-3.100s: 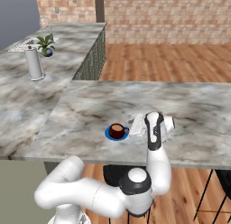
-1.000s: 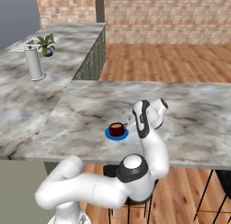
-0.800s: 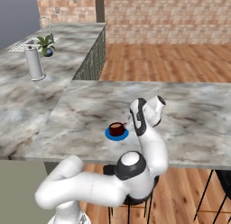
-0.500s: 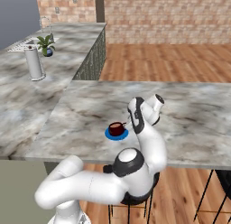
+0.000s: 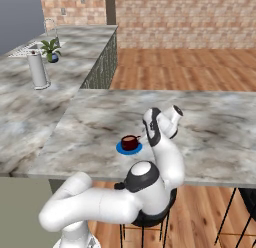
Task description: Pick the cup of tea, navigate to the dining table, and place it on the saucer.
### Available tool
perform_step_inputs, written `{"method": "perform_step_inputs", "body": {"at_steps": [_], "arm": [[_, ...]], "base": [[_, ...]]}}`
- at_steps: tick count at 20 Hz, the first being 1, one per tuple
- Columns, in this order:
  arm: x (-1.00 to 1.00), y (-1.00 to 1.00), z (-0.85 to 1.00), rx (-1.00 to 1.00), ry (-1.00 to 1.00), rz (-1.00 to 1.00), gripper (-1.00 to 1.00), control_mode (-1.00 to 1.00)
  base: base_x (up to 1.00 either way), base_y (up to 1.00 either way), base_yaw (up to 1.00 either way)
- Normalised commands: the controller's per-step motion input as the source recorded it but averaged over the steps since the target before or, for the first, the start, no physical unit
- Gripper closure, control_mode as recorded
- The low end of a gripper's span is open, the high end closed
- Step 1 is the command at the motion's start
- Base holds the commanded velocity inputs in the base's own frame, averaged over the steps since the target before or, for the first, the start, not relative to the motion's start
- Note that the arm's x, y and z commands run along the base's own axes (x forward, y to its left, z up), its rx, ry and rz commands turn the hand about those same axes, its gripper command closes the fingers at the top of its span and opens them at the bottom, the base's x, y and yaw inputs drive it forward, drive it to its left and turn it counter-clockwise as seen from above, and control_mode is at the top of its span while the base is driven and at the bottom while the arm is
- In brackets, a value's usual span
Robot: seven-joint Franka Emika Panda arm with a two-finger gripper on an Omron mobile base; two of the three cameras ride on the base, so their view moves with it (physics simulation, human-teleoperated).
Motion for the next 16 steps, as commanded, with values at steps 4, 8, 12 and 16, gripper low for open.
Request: {"method": "perform_step_inputs", "body": {"at_steps": [4, 8, 12, 16], "arm": [[-0.11, -0.10, -0.09, 0.00, 0.00, 0.05, -1.00, -1.00], [-0.23, -0.07, 0.02, 0.00, 0.01, 0.01, -1.00, -1.00], [-0.08, -0.01, -0.03, 0.00, -0.01, 0.00, -1.00, -1.00], [-0.01, 0.00, -0.10, 0.00, -0.30, 0.00, -1.00, -1.00]], "base": [[0.00, 0.00, 0.00], [0.00, 0.00, 0.00], [0.00, 0.00, 0.00], [0.00, 0.00, 0.00]]}}
